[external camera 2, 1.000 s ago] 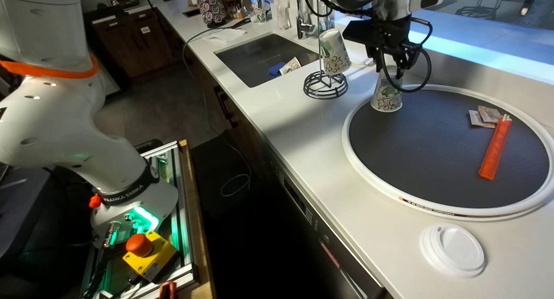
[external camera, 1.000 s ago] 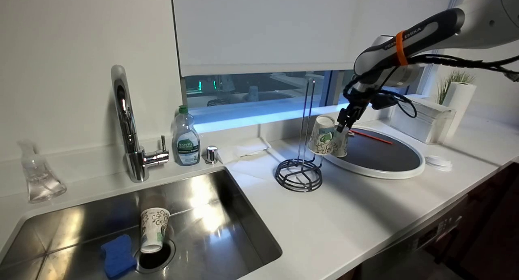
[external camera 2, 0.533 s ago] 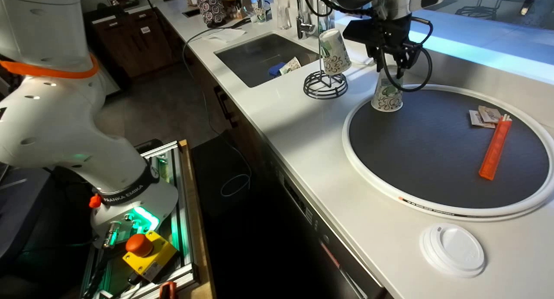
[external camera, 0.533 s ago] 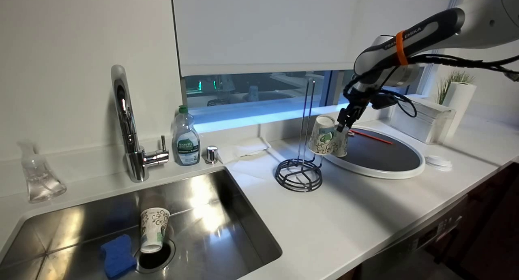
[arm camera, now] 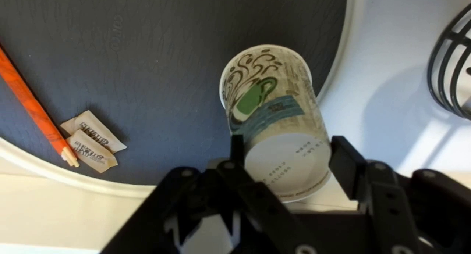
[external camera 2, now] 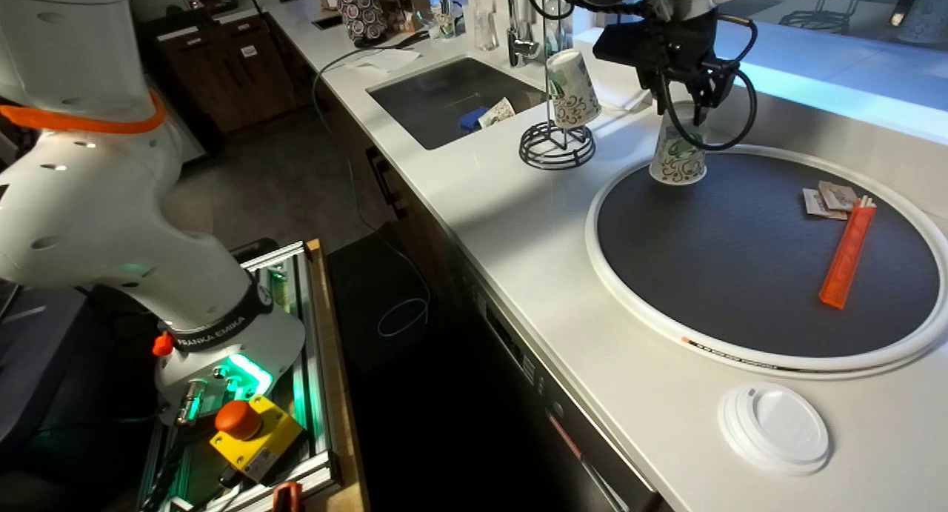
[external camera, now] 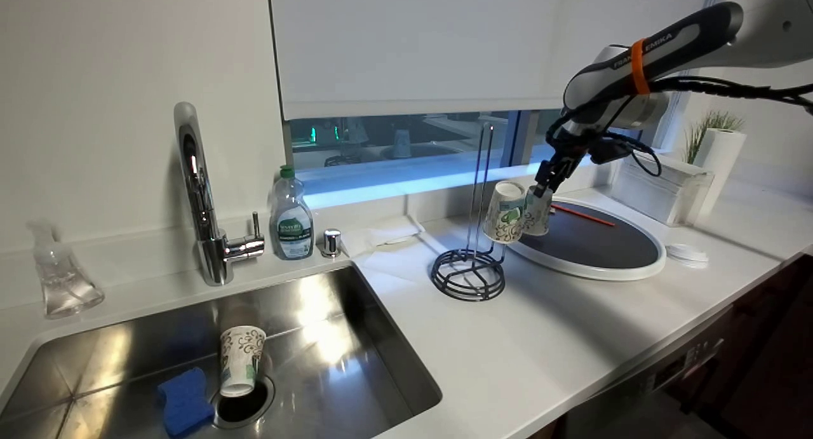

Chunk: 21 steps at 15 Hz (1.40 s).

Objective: Put the coffee cups on the silver holder.

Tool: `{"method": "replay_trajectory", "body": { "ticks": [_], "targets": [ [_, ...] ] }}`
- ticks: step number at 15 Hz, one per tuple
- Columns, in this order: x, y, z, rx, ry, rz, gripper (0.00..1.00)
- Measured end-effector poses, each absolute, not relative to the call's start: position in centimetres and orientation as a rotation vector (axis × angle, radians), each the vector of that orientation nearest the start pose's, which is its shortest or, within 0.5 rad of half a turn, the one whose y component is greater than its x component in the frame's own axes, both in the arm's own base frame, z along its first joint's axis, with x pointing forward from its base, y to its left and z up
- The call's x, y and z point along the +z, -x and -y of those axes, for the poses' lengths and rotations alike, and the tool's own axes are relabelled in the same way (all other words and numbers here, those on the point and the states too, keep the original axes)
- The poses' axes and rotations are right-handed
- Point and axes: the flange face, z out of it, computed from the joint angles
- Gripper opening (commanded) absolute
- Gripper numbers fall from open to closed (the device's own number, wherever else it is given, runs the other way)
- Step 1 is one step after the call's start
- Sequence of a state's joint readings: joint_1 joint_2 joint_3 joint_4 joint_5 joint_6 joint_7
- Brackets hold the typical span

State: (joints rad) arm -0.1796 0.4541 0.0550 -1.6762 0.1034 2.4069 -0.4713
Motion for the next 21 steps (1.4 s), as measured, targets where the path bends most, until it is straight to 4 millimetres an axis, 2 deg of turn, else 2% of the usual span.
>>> {"method": "replay_trajectory", "body": {
  "ticks": [4,8,21],
  "targets": [
    [39.5,-67.5,10.2,-0.509,3.063,0.441,0.35],
    [43.0,-65.6,10.5,-0.573,3.046,0.488,0.35],
    [50.4,-58.6,8.4,-0.761,2.861,0.879,0.35]
  ]
}}
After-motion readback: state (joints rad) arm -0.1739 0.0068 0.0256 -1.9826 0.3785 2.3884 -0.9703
